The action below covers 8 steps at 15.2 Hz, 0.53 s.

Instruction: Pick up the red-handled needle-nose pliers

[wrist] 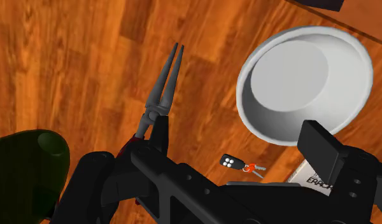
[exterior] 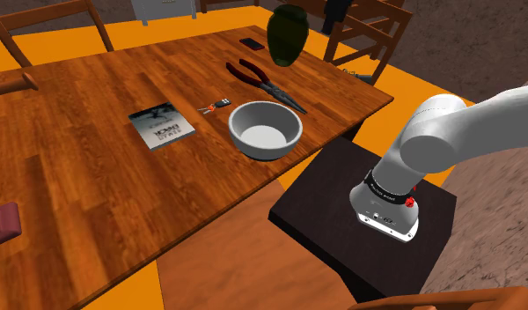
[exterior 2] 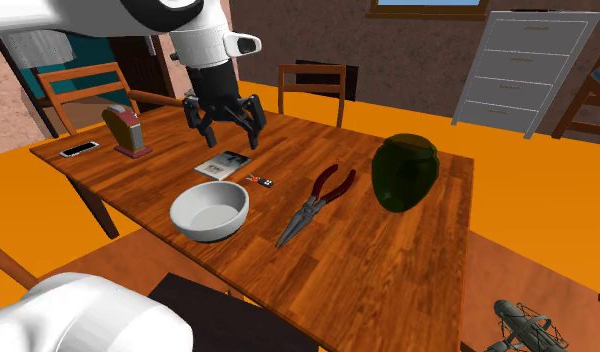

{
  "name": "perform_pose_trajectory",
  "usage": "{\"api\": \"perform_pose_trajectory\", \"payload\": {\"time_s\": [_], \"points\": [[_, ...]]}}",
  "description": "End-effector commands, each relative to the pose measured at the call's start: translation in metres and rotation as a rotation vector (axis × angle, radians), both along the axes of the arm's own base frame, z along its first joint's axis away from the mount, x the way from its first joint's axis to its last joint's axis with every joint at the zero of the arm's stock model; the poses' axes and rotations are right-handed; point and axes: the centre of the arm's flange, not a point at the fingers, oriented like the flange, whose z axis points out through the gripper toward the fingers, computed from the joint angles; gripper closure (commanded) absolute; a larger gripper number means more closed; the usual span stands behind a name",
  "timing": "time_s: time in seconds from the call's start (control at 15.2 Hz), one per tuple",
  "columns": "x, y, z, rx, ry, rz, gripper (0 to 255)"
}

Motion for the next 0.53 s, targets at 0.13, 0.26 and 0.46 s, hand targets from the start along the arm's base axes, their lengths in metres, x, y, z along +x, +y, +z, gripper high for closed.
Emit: {"api": "perform_pose_trajectory", "payload": {"time_s": [0.13,0.26,0.46], "points": [[0.018,-0.008,-0.019,0.006,0.006,-0.012,0],[0.036,-0.016,-0.037,0.012,0.012,-0.024,0],[0.062,-0.029,-0.066,0.022,0.02,-0.043,0]]}}
